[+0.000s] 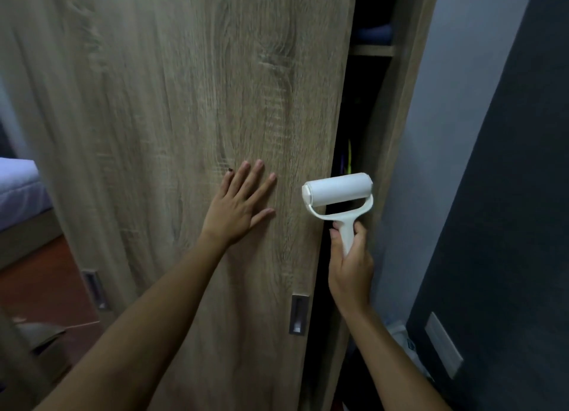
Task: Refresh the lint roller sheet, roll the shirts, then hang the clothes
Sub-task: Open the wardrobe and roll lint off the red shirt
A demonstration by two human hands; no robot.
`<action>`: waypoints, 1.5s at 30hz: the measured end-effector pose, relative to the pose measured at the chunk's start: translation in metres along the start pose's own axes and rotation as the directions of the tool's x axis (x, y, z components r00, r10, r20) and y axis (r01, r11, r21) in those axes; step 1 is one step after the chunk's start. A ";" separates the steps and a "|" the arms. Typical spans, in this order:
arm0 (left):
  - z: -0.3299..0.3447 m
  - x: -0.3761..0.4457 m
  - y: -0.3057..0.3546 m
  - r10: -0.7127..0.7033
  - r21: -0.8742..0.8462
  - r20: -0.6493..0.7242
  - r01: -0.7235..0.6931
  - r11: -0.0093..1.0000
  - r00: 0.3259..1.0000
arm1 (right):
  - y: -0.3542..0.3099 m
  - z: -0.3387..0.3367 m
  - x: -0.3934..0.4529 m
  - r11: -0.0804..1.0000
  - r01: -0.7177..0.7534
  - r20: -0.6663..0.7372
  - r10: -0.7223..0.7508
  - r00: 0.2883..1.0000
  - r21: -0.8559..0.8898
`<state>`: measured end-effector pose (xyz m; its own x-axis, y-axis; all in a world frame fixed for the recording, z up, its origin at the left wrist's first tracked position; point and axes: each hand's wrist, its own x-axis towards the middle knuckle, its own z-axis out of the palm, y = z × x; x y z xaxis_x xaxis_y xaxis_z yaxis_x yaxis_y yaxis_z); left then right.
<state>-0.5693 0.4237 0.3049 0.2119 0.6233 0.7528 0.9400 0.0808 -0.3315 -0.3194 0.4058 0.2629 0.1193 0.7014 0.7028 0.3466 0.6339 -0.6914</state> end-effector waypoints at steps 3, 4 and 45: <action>-0.005 -0.009 -0.016 -0.032 0.015 0.021 0.032 0.999 0.999 | -0.007 0.010 0.000 0.999 0.038 0.037 -0.039 0.999 0.017; -0.007 -0.013 -0.020 -0.046 0.021 0.030 0.046 0.999 0.998 | -0.011 0.014 0.000 0.998 0.049 0.049 -0.050 0.998 0.028; 0.003 -0.087 -0.220 -0.215 0.009 0.041 0.215 0.977 0.976 | -0.101 0.222 -0.041 0.977 0.064 0.096 -0.085 0.992 0.205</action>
<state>-0.7953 0.3542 0.3110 -0.0064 0.6228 0.7824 0.9611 0.2200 -0.1672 -0.5659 0.3860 0.2666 -0.0002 0.6732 0.7395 0.1552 0.7306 -0.6650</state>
